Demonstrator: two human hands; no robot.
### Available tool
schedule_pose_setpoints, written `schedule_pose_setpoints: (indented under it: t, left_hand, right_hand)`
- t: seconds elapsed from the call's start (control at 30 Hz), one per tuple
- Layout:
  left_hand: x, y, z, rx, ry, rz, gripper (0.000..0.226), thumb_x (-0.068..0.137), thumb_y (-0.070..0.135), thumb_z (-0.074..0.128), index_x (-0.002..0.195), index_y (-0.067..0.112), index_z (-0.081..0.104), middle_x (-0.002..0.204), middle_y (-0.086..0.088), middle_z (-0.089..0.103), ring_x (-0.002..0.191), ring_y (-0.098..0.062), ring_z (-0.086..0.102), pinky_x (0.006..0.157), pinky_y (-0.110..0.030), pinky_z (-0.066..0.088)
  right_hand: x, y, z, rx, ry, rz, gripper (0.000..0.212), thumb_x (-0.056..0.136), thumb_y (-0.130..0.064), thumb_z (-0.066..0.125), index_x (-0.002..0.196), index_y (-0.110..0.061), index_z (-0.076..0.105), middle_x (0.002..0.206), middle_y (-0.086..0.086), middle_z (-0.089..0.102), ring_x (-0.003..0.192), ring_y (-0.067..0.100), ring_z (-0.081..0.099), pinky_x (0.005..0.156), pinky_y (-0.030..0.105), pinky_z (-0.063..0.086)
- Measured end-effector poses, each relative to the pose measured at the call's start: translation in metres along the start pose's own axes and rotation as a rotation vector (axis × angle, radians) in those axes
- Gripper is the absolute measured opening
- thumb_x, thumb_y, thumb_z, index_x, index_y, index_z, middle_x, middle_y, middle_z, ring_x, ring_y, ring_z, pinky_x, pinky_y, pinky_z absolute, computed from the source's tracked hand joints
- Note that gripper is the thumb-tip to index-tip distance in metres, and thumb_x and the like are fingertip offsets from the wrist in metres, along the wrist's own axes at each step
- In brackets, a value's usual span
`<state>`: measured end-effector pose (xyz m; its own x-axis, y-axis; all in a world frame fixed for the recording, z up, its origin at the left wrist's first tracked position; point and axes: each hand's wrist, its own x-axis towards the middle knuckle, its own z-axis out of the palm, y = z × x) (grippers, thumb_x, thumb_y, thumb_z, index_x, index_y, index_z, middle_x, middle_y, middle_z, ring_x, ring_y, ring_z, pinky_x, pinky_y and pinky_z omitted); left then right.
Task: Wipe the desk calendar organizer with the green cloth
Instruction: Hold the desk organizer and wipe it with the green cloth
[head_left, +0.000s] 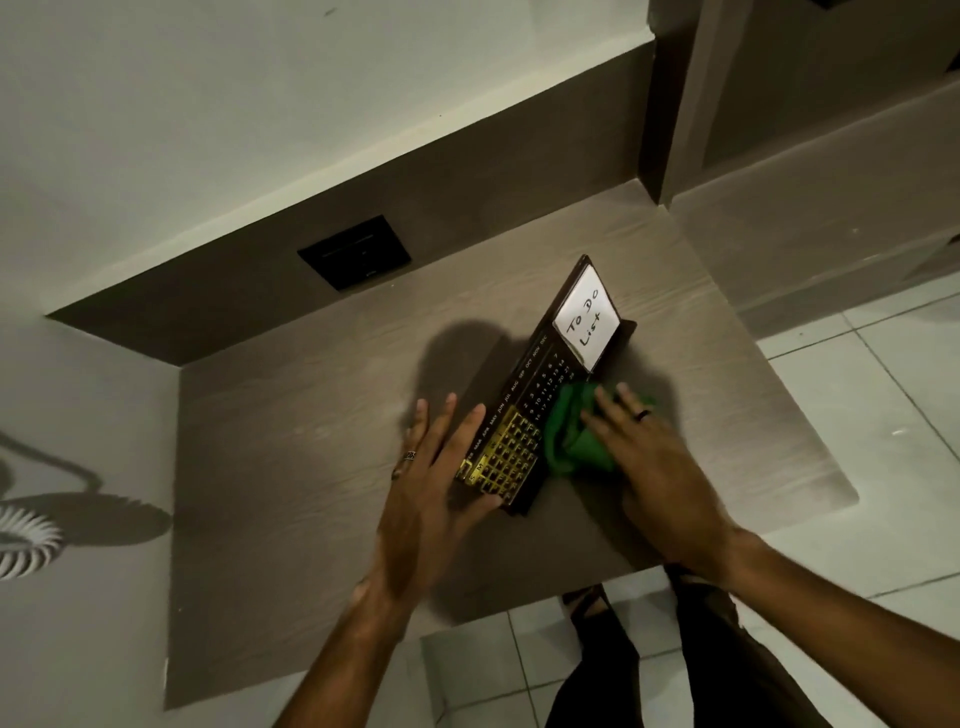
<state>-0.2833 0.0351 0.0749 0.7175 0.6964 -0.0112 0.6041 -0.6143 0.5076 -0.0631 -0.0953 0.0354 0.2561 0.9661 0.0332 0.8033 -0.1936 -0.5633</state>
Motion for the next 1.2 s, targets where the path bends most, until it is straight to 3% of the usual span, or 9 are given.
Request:
schedule_pose_setpoints:
  t: [0.07, 0.13, 0.23, 0.33, 0.53, 0.73, 0.83, 1.03, 1.2]
  left_hand:
    - [0.000, -0.001, 0.000, -0.015, -0.009, -0.003, 0.081, 0.084, 0.067, 0.051, 0.150, 0.049, 0.006, 0.164, 0.007, 0.008, 0.151, -0.018, -0.005, 0.114, -0.052, 0.011]
    - [0.001, 0.001, 0.000, -0.045, -0.008, -0.007, 0.081, 0.084, 0.068, 0.050, 0.150, 0.048, 0.007, 0.164, 0.007, 0.009, 0.151, -0.019, -0.005, 0.114, -0.052, 0.011]
    - [0.007, -0.002, 0.002, -0.022, -0.003, 0.047, 0.078, 0.087, 0.059, 0.054, 0.148, 0.050, 0.006, 0.163, 0.002, 0.009, 0.149, -0.032, 0.001, 0.115, -0.056, 0.009]
    - [0.008, -0.010, 0.005, 0.014, -0.024, -0.018, 0.091, 0.088, 0.023, 0.070, 0.145, 0.054, 0.006, 0.161, 0.007, 0.006, 0.148, -0.020, -0.002, 0.116, -0.063, 0.018]
    - [0.006, -0.007, 0.005, 0.050, 0.015, 0.028, 0.097, 0.079, 0.043, 0.071, 0.150, 0.049, 0.006, 0.162, 0.010, 0.007, 0.151, -0.024, -0.003, 0.109, -0.058, 0.013]
    - [0.006, -0.013, 0.007, -0.083, -0.063, 0.045, 0.062, 0.083, 0.072, 0.049, 0.140, 0.062, 0.027, 0.163, 0.003, 0.020, 0.150, -0.023, 0.014, 0.118, -0.057, 0.018]
    - [0.004, -0.010, 0.007, 0.068, 0.010, 0.020, 0.091, 0.077, 0.039, 0.076, 0.150, 0.040, 0.021, 0.162, 0.001, 0.015, 0.151, -0.028, 0.006, 0.112, -0.063, 0.022]
    - [0.006, 0.000, 0.001, 0.074, 0.004, -0.001, 0.112, 0.073, 0.028, 0.083, 0.149, 0.050, 0.003, 0.162, 0.004, 0.013, 0.151, -0.026, 0.001, 0.106, -0.065, 0.033]
    - [0.005, 0.001, 0.000, 0.053, -0.021, 0.008, 0.107, 0.073, 0.030, 0.076, 0.149, 0.050, 0.003, 0.161, 0.005, 0.011, 0.151, -0.028, 0.001, 0.105, -0.067, 0.034]
  right_hand:
    - [0.011, -0.006, -0.006, 0.167, 0.115, 0.211, 0.077, 0.077, 0.011, 0.060, 0.146, -0.015, 0.037, 0.158, 0.006, 0.024, 0.148, 0.025, 0.012, 0.114, 0.058, 0.024]
    - [0.014, -0.027, -0.005, 0.193, 0.204, 0.202, 0.083, 0.071, 0.008, 0.066, 0.145, -0.017, 0.037, 0.157, 0.004, 0.025, 0.147, 0.023, 0.014, 0.115, 0.057, 0.023]
    - [0.000, -0.066, 0.013, -0.009, 0.129, -0.210, 0.098, 0.051, -0.007, 0.079, 0.140, -0.019, 0.040, 0.153, 0.007, 0.036, 0.142, 0.029, 0.026, 0.112, 0.050, 0.025]
    - [-0.002, -0.075, 0.022, -0.163, -0.016, -0.452, 0.088, 0.056, -0.015, 0.077, 0.139, -0.019, 0.048, 0.150, 0.009, 0.042, 0.140, 0.031, 0.032, 0.112, 0.049, 0.027]
    - [0.039, -0.048, 0.000, 0.085, 0.221, 0.070, 0.087, 0.060, 0.010, 0.076, 0.139, -0.009, 0.046, 0.152, 0.014, 0.037, 0.142, 0.036, 0.026, 0.112, 0.051, 0.021]
    - [0.008, -0.072, 0.023, -0.170, 0.047, -0.502, 0.095, 0.053, -0.013, 0.083, 0.140, -0.017, 0.045, 0.149, 0.010, 0.043, 0.139, 0.034, 0.032, 0.109, 0.054, 0.027]
    - [0.037, -0.037, 0.007, -0.190, 0.147, -0.361, 0.090, 0.050, 0.007, 0.078, 0.135, -0.012, 0.053, 0.146, 0.015, 0.045, 0.136, 0.039, 0.031, 0.106, 0.059, 0.028]
    - [0.030, 0.000, 0.024, -0.212, 0.210, -0.130, 0.088, 0.062, 0.002, 0.079, 0.141, -0.012, 0.044, 0.151, 0.014, 0.035, 0.141, 0.037, 0.023, 0.111, 0.057, 0.018]
    - [-0.022, -0.019, 0.064, -0.304, 0.054, -0.531, 0.073, 0.075, -0.023, 0.066, 0.142, -0.023, 0.039, 0.155, 0.003, 0.029, 0.146, 0.030, 0.011, 0.117, 0.049, 0.010]
